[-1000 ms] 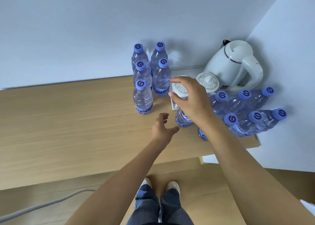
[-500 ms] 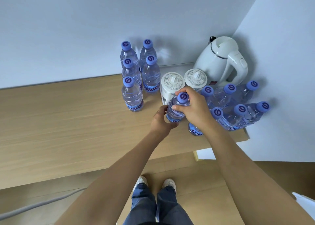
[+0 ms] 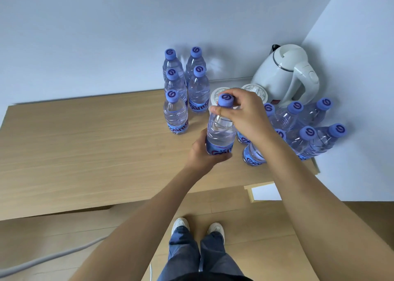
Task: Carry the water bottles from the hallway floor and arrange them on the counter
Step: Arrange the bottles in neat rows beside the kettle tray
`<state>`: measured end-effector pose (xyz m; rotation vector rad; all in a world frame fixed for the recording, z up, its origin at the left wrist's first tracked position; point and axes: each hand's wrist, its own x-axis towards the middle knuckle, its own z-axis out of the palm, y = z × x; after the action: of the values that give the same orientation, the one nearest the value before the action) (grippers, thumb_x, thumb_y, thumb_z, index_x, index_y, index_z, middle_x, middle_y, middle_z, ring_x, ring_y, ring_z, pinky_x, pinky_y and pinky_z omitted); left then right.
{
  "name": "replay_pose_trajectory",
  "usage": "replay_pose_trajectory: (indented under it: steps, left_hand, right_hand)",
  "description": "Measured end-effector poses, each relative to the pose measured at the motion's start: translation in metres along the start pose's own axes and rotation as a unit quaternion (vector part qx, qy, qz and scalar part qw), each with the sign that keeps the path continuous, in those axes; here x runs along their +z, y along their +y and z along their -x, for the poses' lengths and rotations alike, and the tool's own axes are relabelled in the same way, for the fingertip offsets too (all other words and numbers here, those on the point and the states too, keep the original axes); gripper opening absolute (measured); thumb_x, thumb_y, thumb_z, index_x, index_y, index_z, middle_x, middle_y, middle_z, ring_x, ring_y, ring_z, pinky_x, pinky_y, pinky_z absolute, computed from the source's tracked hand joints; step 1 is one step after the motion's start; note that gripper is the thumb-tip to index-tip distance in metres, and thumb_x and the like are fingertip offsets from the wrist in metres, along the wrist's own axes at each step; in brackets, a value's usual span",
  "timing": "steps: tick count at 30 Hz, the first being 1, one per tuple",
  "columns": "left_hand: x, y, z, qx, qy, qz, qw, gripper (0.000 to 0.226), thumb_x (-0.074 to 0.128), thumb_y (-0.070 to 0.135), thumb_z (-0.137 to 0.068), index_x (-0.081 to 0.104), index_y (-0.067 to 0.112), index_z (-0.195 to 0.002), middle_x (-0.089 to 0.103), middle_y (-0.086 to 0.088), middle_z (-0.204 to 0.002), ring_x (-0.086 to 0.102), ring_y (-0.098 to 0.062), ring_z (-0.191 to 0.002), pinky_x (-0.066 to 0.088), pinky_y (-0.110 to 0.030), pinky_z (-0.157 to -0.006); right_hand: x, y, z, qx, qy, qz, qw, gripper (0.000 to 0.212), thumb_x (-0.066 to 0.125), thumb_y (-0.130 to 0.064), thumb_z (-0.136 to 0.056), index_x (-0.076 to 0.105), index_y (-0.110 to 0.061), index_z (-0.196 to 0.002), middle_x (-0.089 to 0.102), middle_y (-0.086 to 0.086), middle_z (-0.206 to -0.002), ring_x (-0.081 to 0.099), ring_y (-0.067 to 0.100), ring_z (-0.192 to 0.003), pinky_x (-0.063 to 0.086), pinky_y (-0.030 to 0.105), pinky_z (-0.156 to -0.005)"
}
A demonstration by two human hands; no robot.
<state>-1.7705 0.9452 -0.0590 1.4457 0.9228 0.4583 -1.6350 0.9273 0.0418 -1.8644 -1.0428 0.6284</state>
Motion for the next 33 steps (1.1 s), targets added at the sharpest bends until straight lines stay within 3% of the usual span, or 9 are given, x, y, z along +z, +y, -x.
replay_pose_trajectory:
  steps: [3,7,13,18,20,23,26,30,33]
  left_hand:
    - [-0.009,0.011,0.013,0.004,-0.003,0.004,1.000,0.064,0.087,0.010,-0.065,0.055,0.019,-0.120,0.070,0.002,-0.106,0.067,-0.009,-0.093,0.055,-0.021,-0.076]
    - [-0.016,0.021,0.027,-0.008,-0.016,0.031,0.999,0.077,0.088,0.005,-0.063,0.046,0.018,-0.127,0.067,-0.001,-0.110,0.067,-0.011,-0.095,0.060,-0.037,-0.075]
    - [-0.029,0.023,0.033,-0.028,-0.011,0.021,0.999,0.069,0.088,0.006,-0.064,0.053,0.015,-0.122,0.069,-0.003,-0.106,0.068,-0.012,-0.093,0.059,-0.034,-0.078]
    - [-0.037,0.018,0.034,-0.040,-0.024,0.029,0.998,0.055,0.086,0.006,-0.065,0.059,0.015,-0.113,0.072,0.000,-0.100,0.069,-0.009,-0.087,0.055,-0.022,-0.071]
    - [-0.034,0.014,0.033,-0.041,-0.030,0.025,0.998,0.055,0.086,0.008,-0.064,0.058,0.018,-0.112,0.072,0.004,-0.097,0.069,-0.006,-0.085,0.054,-0.020,-0.069]
    - [-0.029,0.005,0.027,-0.028,-0.013,0.014,0.999,0.064,0.085,0.007,-0.063,0.054,0.020,-0.117,0.069,0.009,-0.098,0.067,-0.002,-0.086,0.054,-0.019,-0.069]
    - [-0.027,-0.008,0.014,-0.009,0.029,-0.013,0.999,0.077,0.088,0.006,-0.060,0.051,0.021,-0.126,0.059,-0.004,-0.116,0.063,-0.014,-0.100,0.057,-0.033,-0.082]
    - [-0.023,-0.034,-0.005,-0.008,0.046,-0.062,0.997,0.077,0.091,0.007,-0.054,0.052,0.028,-0.117,0.057,-0.005,-0.116,0.060,-0.001,-0.095,0.052,-0.018,-0.077]
    - [-0.015,-0.051,-0.013,-0.017,0.073,-0.086,0.993,0.078,0.091,0.008,-0.051,0.050,0.030,-0.114,0.056,-0.002,-0.113,0.061,-0.004,-0.092,0.054,-0.033,-0.081]
  right_hand:
    - [0.003,-0.009,-0.008,0.006,0.015,-0.029,0.999,0.031,0.085,-0.028,-0.075,0.071,-0.012,-0.097,0.072,0.002,-0.086,0.063,0.012,-0.077,0.053,0.032,-0.080]
    - [0.011,-0.019,-0.014,0.013,0.024,-0.029,0.999,0.033,0.084,-0.035,-0.076,0.072,-0.012,-0.096,0.075,0.009,-0.088,0.070,0.027,-0.084,0.054,0.037,-0.079]
    - [0.018,-0.022,-0.014,0.023,0.019,0.000,1.000,0.040,0.079,-0.043,-0.079,0.073,-0.009,-0.100,0.075,0.008,-0.092,0.070,0.023,-0.090,0.056,0.040,-0.084]
    - [0.016,-0.015,-0.015,0.095,-0.024,-0.049,0.994,0.028,0.079,-0.040,-0.079,0.075,-0.013,-0.085,0.068,0.001,-0.069,0.057,0.001,-0.060,0.044,0.015,-0.061]
    - [0.016,-0.015,-0.014,0.101,-0.029,-0.070,0.992,0.025,0.080,-0.034,-0.080,0.075,-0.010,-0.085,0.072,0.006,-0.074,0.057,0.001,-0.061,0.043,0.012,-0.060]
    - [0.018,-0.009,-0.009,0.081,-0.023,-0.087,0.993,0.023,0.079,-0.028,-0.081,0.075,-0.009,-0.092,0.073,0.022,-0.094,0.062,0.010,-0.075,0.053,0.030,-0.073]
    - [0.021,0.004,0.000,0.057,-0.003,-0.083,0.995,0.024,0.077,-0.025,-0.083,0.072,-0.005,-0.095,0.069,0.027,-0.096,0.059,0.019,-0.079,0.055,0.047,-0.078]
    - [0.033,0.024,0.014,0.031,0.000,-0.026,0.999,0.018,0.078,-0.023,-0.082,0.068,-0.014,-0.094,0.071,0.007,-0.089,0.063,0.020,-0.083,0.052,0.044,-0.083]
    - [0.042,0.036,0.023,0.026,-0.003,-0.023,0.999,0.023,0.078,-0.020,-0.082,0.066,-0.012,-0.101,0.071,0.005,-0.092,0.064,0.029,-0.089,0.052,0.049,-0.083]
